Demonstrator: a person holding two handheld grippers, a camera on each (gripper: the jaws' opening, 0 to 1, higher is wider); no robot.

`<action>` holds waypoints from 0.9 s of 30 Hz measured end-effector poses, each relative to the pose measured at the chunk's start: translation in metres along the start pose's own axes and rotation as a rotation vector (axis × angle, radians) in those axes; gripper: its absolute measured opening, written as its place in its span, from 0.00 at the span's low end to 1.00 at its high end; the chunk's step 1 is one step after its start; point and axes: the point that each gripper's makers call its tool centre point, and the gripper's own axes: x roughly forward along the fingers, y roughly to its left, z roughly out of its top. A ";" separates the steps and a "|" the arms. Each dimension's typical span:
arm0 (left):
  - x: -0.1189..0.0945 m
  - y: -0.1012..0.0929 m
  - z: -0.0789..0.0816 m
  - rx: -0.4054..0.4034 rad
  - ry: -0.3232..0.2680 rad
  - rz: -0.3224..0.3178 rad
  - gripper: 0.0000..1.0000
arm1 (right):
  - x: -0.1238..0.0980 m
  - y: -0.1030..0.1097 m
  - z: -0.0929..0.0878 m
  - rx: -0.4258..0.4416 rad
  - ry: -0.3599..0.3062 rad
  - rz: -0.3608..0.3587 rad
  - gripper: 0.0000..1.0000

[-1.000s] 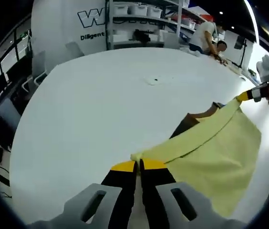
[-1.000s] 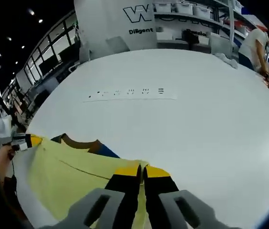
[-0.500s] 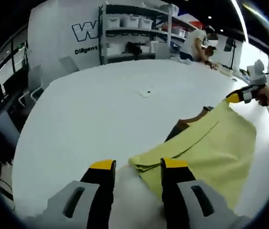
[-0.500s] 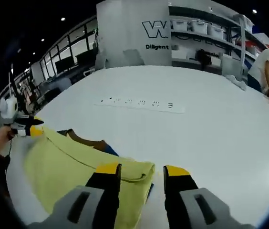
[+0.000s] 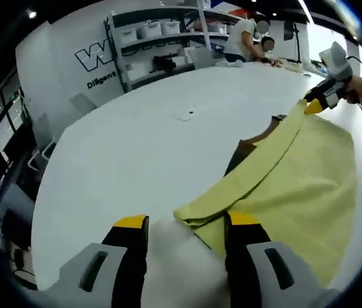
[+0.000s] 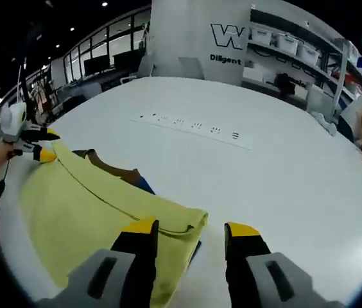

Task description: Fold the garment on the visible template until the final outline fits inside the template.

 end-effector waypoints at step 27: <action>0.023 0.024 0.004 -0.252 -0.011 0.086 0.43 | 0.005 -0.009 -0.002 -0.077 -0.004 -0.019 0.51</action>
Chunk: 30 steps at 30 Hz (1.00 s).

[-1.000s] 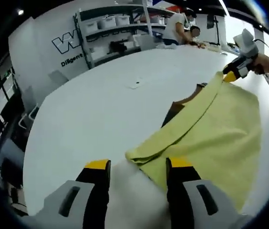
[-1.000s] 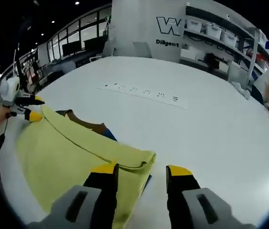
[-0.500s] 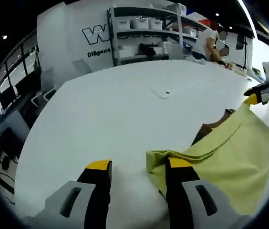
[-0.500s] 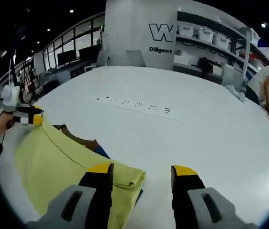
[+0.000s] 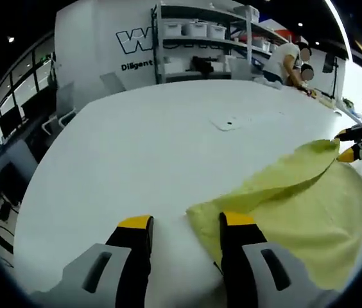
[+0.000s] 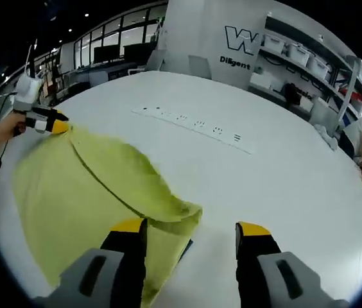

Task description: Fold the garment on the visible template until the final outline fits inside the template.

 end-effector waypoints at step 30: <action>-0.089 -0.038 -0.020 -0.147 0.053 -0.125 0.44 | -0.065 0.046 -0.015 0.387 -0.043 0.087 0.46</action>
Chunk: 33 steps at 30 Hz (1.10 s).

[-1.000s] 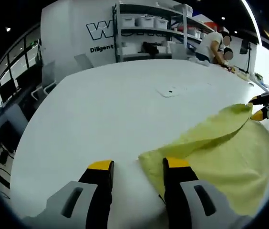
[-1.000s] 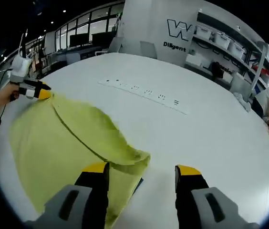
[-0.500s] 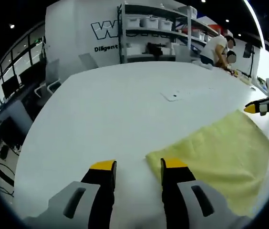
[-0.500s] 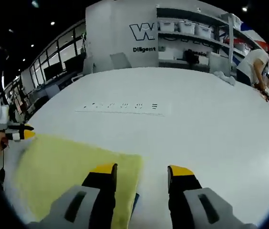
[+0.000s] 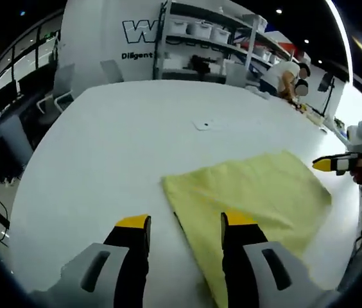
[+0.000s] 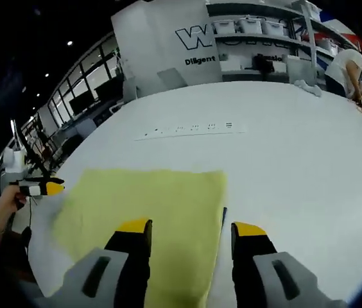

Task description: Fold the garment on the visible template until the final outline fits inside the template.

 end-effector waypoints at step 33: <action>-0.038 -0.033 -0.092 -0.025 0.190 -0.060 0.08 | -0.039 -0.010 -0.082 0.098 0.135 -0.010 0.03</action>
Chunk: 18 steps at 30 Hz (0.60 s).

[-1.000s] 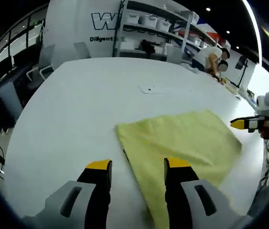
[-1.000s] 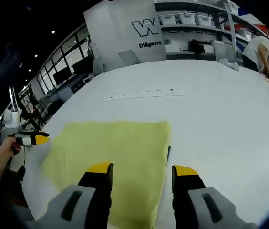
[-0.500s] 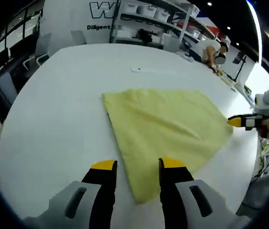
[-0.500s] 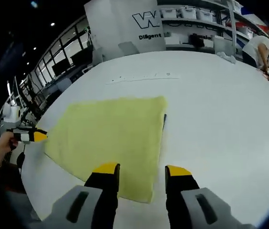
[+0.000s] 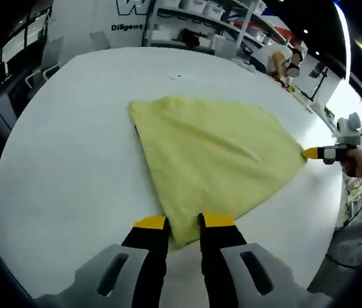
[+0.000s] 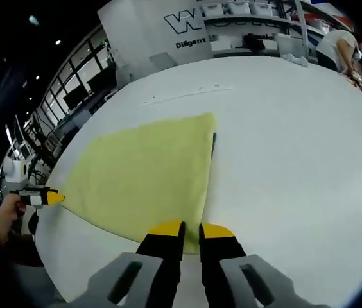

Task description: Fold the garment on the visible template until the final outline fits inside the template.

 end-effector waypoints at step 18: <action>-0.016 -0.005 -0.026 -0.001 0.008 -0.025 0.04 | -0.022 0.011 -0.034 -0.021 0.067 0.004 0.00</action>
